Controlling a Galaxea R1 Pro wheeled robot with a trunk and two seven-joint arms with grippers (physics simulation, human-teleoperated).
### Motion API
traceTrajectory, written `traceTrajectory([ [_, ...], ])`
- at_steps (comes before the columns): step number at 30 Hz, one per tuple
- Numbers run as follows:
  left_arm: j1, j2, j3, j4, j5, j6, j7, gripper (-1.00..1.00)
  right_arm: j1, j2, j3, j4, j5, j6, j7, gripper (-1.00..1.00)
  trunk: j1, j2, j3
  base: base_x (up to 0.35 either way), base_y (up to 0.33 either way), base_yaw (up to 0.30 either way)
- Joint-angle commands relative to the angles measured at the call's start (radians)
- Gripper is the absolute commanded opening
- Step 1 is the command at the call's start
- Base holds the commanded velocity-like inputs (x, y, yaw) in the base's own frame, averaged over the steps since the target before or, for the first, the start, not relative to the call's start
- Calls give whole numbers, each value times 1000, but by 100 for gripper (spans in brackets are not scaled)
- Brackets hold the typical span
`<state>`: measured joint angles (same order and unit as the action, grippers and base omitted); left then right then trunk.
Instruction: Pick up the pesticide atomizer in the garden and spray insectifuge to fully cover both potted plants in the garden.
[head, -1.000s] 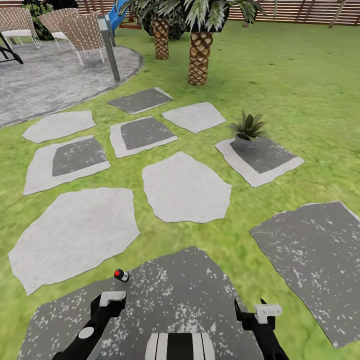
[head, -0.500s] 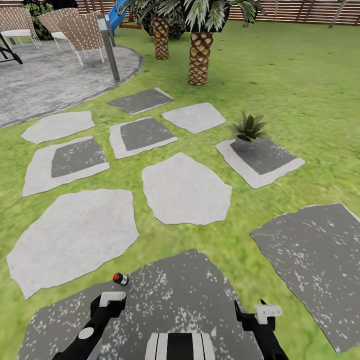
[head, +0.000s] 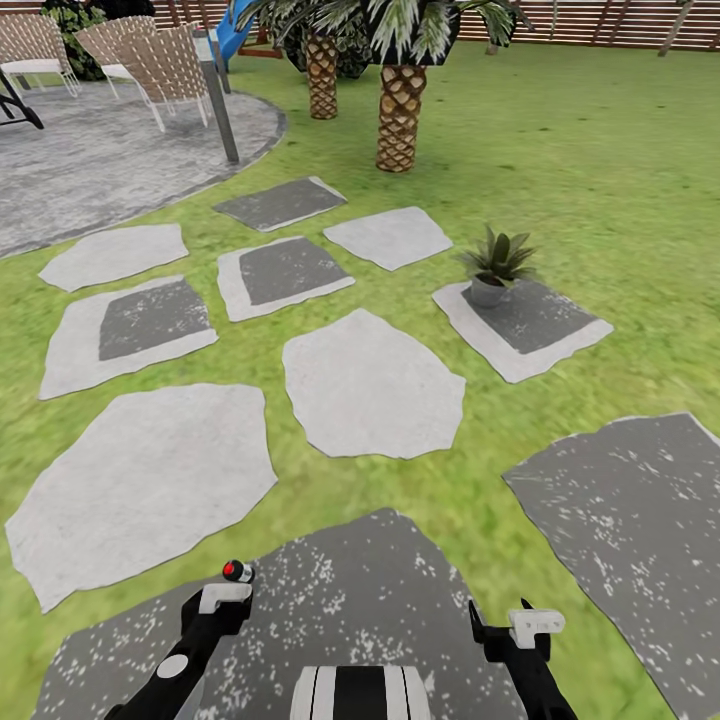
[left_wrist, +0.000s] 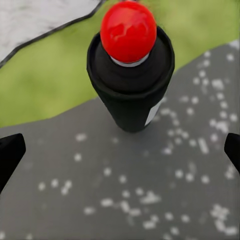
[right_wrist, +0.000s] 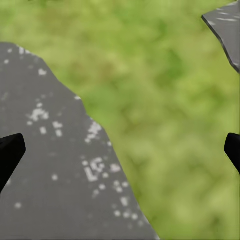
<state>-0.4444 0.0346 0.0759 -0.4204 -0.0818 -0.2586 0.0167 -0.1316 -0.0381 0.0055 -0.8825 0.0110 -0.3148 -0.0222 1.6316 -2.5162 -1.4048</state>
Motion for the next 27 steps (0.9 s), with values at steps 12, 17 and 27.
traceTrajectory([
  [12, 0, -1, 4, 1, -9, -4, 2, 100, 0, 0, 1, 0, 1, -3, -2, 100, 0, 0, -1, 49, 0, 0],
  [17, 0, -1, 4, 1, -9, -4, 2, 100, 0, 0, 1, 0, 1, -3, -2, 100, 0, 0, -1, 9, 0, 0],
  [27, 0, -1, 4, 0, -9, -4, 2, 100, 0, 0, 1, 0, 1, -3, -2, 100, 0, 0, -1, 45, 0, 0],
])
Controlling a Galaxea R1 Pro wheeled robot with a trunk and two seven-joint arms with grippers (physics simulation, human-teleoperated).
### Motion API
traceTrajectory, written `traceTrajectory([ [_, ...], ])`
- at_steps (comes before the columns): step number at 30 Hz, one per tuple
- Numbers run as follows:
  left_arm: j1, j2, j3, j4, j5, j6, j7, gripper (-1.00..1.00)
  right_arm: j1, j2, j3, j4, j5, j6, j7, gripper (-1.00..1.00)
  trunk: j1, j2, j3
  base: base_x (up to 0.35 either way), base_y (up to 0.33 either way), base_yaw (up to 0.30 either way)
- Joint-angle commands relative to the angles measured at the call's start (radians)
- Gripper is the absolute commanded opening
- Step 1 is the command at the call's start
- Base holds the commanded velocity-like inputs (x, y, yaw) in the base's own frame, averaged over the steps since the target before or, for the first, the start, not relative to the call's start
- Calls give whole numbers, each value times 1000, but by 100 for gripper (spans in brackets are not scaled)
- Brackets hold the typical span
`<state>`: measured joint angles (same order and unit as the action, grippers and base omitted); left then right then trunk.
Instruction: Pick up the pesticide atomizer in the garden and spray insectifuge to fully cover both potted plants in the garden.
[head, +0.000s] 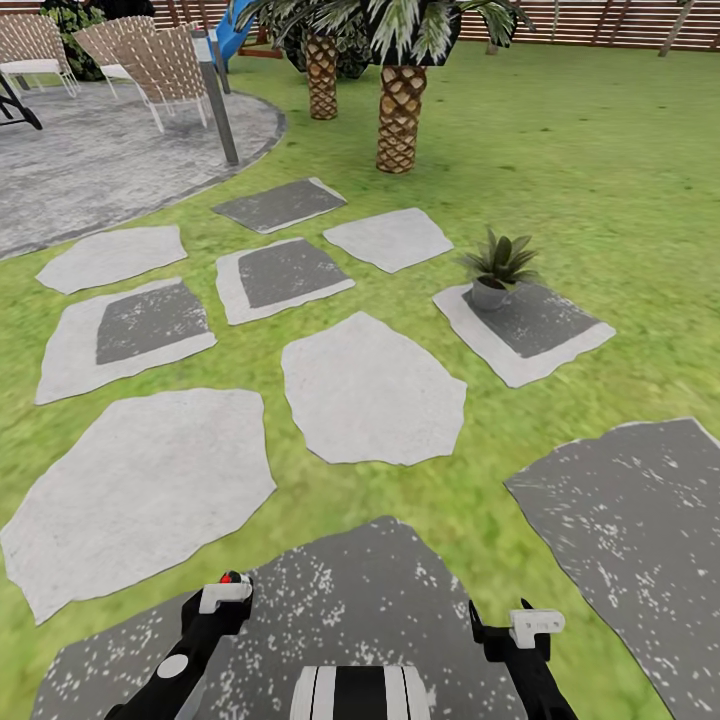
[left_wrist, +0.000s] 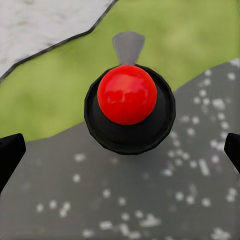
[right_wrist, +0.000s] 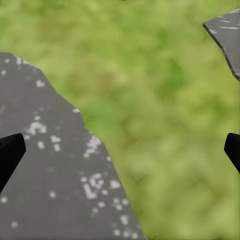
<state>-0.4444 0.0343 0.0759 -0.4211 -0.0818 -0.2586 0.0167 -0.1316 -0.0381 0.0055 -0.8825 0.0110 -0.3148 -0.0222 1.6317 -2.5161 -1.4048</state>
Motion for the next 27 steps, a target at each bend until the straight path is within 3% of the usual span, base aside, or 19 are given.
traceTrajectory([
  [1, 0, -1, 4, 1, -9, -4, 2, 100, 0, 0, 1, 1, 1, -3, -2, 100, 0, 0, -1, 5, 0, 0],
  [27, 0, -1, 4, 1, -9, -7, 2, 100, 0, 0, -1, 1, 1, -3, -2, 100, 0, 0, -1, 16, 0, 0],
])
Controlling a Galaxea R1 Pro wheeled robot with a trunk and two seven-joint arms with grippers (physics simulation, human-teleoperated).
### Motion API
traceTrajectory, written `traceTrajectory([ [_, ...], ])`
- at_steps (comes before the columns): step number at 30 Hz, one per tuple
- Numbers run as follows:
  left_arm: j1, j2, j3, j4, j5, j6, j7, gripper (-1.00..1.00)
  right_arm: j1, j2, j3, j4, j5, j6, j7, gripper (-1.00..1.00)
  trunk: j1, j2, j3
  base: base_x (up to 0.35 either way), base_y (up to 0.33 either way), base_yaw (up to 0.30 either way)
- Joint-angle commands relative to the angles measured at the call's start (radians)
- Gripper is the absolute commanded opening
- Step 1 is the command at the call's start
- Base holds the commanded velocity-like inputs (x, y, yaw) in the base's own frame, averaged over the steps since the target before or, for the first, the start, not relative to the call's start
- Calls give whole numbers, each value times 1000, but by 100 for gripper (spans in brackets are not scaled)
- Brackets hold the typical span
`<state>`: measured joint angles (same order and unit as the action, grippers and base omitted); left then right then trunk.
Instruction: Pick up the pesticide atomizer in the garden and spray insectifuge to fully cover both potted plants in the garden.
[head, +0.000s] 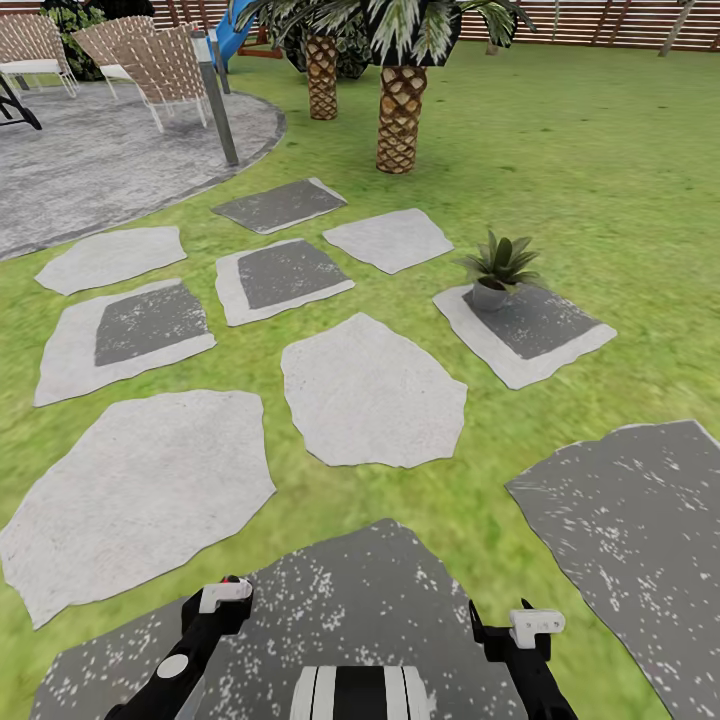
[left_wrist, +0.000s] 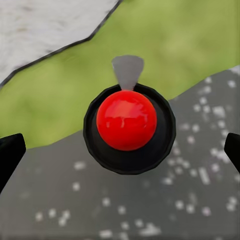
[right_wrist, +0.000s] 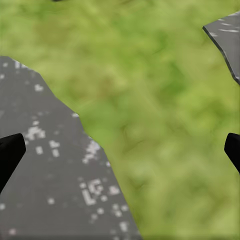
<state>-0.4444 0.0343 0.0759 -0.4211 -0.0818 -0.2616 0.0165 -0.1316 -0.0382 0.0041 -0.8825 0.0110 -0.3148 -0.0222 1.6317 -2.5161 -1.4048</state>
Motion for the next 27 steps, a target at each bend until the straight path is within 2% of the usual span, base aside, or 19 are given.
traceTrajectory([
  [1, 0, -1, 4, 1, -9, -4, 1, 100, 0, 0, 1, 1, 1, -3, -2, 100, 0, 0, -1, 0, 0, 0],
  [27, 0, 1, 4, 1, -8, -4, -2, 100, 0, 0, 0, 1, 1, -3, -2, 100, 0, 0, -1, 6, 0, 0],
])
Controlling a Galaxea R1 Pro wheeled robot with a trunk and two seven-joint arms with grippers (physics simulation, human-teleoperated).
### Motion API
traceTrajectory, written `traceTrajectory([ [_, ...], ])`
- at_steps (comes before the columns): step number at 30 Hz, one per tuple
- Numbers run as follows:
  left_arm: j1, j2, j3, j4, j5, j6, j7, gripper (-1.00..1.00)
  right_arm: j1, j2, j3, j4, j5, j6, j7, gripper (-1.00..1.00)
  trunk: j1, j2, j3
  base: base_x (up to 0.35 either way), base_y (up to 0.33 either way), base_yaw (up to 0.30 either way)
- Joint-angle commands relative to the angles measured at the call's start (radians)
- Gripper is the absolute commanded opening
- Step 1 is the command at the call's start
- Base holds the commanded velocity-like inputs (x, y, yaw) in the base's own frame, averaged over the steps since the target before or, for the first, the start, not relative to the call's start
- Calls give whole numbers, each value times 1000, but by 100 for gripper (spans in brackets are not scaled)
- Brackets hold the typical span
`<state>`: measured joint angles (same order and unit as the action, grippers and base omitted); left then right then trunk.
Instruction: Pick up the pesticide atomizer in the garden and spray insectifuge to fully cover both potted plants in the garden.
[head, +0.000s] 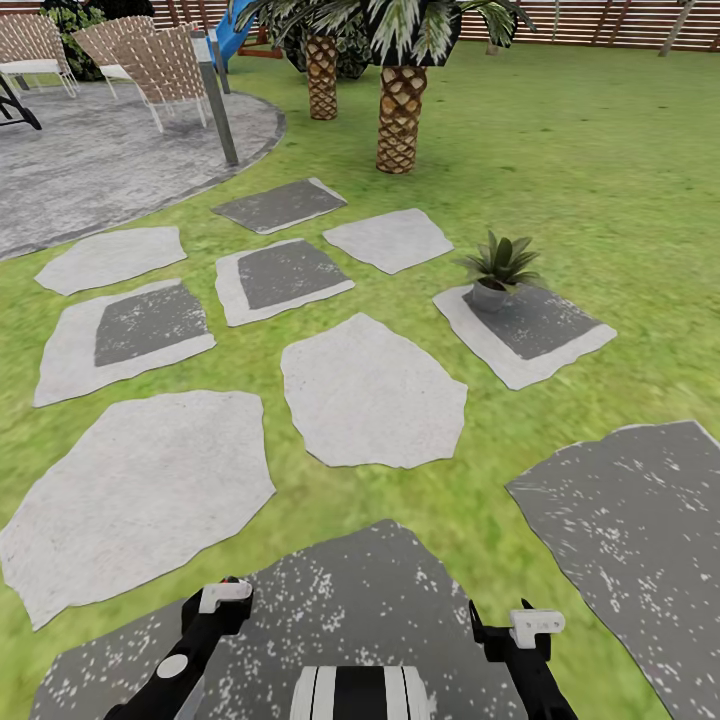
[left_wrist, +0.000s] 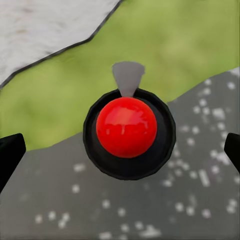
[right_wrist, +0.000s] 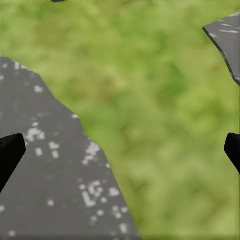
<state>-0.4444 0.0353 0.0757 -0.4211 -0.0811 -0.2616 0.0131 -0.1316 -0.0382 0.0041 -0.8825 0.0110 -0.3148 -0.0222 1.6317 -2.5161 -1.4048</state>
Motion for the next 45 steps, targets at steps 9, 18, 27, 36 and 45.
traceTrajectory([
  [9, 0, -2, 4, 1, -9, -4, 1, 100, 0, 0, 1, 0, 1, -3, -2, 100, 0, 0, -1, 32, 0, 0],
  [18, 0, 0, 4, 1, -9, -4, 1, -100, 0, 0, 1, 1, 1, -3, -2, 100, 0, 0, -1, 1, 0, 0],
  [27, 0, -1, 4, -1, -8, -4, 1, -100, 0, 0, 1, 0, 1, -3, -2, 100, 0, 0, -1, 0, 0, 0],
  [36, 0, -2, 4, -3, -8, -4, -1, -100, 0, 0, 1, 1, 1, -3, -2, 100, 0, 0, -1, 0, 0, 0],
  [45, 0, -3, 2, -1, -8, -2, -2, -100, 0, 0, 2, 1, 1, -3, -2, 100, -3, 1, 27, 0, 0, 0],
])
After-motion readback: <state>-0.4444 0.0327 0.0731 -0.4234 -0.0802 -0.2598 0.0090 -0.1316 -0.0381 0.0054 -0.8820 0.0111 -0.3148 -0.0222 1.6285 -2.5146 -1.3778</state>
